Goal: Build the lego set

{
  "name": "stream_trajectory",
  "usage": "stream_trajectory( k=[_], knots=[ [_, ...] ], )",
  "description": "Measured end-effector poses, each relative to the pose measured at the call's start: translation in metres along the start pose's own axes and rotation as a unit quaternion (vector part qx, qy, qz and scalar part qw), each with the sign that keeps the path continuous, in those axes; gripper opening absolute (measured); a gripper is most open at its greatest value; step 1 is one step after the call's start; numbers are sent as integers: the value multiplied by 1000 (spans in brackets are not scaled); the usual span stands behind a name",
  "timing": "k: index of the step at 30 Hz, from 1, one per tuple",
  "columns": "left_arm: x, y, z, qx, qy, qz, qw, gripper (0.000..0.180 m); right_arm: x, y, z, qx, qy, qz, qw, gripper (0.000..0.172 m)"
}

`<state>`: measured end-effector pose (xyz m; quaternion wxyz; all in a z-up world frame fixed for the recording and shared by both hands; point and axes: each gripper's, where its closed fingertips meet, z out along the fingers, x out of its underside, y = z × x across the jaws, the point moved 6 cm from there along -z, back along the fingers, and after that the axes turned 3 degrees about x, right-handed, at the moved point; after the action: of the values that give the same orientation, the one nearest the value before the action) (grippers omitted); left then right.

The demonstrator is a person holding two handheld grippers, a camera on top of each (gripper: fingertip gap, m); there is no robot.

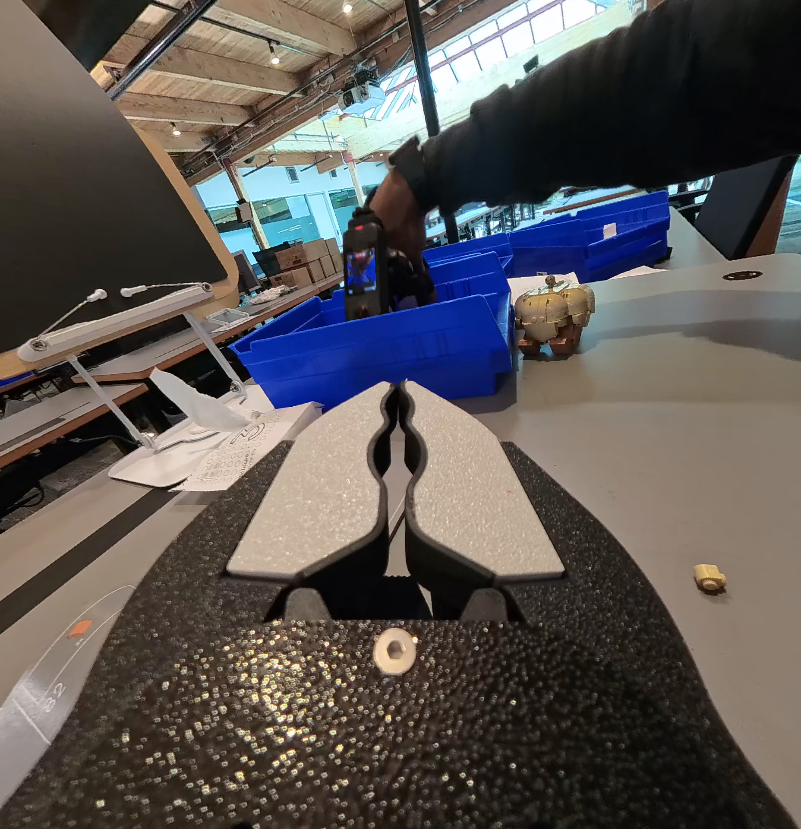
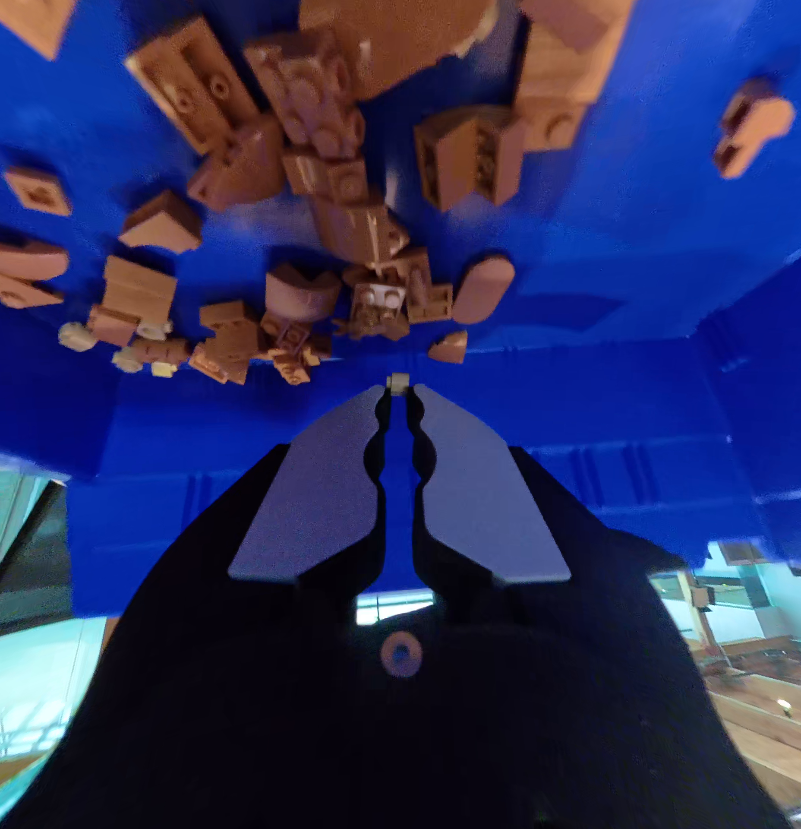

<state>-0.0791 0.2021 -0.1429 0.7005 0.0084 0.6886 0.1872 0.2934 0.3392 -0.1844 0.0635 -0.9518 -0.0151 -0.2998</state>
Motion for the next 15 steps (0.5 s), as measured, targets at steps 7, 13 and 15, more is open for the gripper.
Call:
stream_trajectory(
  k=[7, 13, 15],
  knots=[
    [0, 0, -1, -1, 1, 0, 1000, 0, -6, 44, -93, 3, -249, 70, 966, 6],
    [0, 0, -1, -2, 3, 1, 1000, 0, -70, 161, -172, -13, -517, 38, 855, 6],
    [0, -1, -1, -4, 4, 3, 1000, 0, -104, 191, -174, -19, -551, 64, 832, 6]
  ],
)
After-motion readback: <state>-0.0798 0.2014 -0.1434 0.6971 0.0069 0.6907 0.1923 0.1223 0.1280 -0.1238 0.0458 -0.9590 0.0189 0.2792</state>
